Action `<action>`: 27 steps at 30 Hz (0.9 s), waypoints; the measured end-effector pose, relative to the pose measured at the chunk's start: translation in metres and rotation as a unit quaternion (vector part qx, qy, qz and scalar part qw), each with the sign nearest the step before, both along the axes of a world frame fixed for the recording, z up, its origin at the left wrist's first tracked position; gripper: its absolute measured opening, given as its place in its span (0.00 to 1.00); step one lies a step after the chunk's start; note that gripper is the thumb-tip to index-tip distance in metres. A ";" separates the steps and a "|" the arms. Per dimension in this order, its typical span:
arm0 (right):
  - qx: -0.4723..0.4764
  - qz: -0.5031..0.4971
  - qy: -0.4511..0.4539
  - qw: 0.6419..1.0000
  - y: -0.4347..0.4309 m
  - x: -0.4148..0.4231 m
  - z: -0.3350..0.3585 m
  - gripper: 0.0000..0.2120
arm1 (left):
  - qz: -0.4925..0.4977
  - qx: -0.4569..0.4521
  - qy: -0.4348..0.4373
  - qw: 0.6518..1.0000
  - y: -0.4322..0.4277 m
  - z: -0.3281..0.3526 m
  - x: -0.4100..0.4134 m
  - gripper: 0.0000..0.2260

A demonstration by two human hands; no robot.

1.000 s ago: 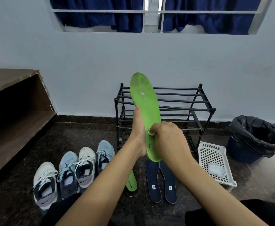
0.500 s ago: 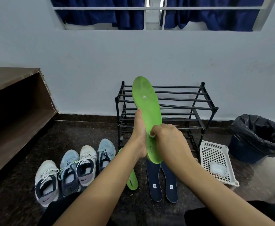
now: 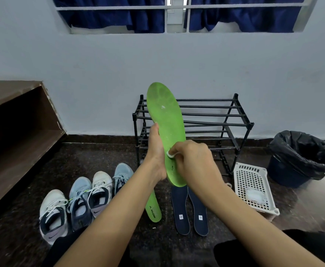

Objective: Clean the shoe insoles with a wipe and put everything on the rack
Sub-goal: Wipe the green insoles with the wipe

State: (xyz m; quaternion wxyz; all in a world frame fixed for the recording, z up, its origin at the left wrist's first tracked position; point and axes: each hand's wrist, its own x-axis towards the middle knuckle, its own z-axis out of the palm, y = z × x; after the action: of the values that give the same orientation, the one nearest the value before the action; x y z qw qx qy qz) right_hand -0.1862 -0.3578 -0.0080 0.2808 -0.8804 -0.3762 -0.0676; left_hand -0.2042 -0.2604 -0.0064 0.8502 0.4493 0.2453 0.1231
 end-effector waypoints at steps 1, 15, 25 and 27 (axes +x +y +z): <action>-0.002 0.004 -0.006 1.000 0.000 -0.002 -0.001 0.15 | 0.003 -0.002 0.001 1.000 0.000 0.000 0.000 0.28; 0.083 -0.018 -0.042 0.995 0.002 0.011 0.003 0.13 | -0.046 0.011 0.033 0.998 -0.014 -0.006 -0.006 0.30; 0.098 0.010 -0.037 0.994 0.009 -0.007 -0.007 0.12 | -0.002 0.017 0.047 0.999 -0.004 -0.002 -0.009 0.29; 0.113 0.012 -0.035 0.993 0.010 -0.002 -0.006 0.12 | -0.001 0.026 0.043 0.999 -0.006 -0.002 -0.009 0.29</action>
State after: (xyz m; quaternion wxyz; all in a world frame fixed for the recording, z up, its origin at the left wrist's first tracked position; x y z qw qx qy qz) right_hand -0.1879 -0.3481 -0.0145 0.3660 -0.8355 -0.3860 -0.1377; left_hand -0.2127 -0.2668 -0.0088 0.8269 0.4764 0.2783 0.1091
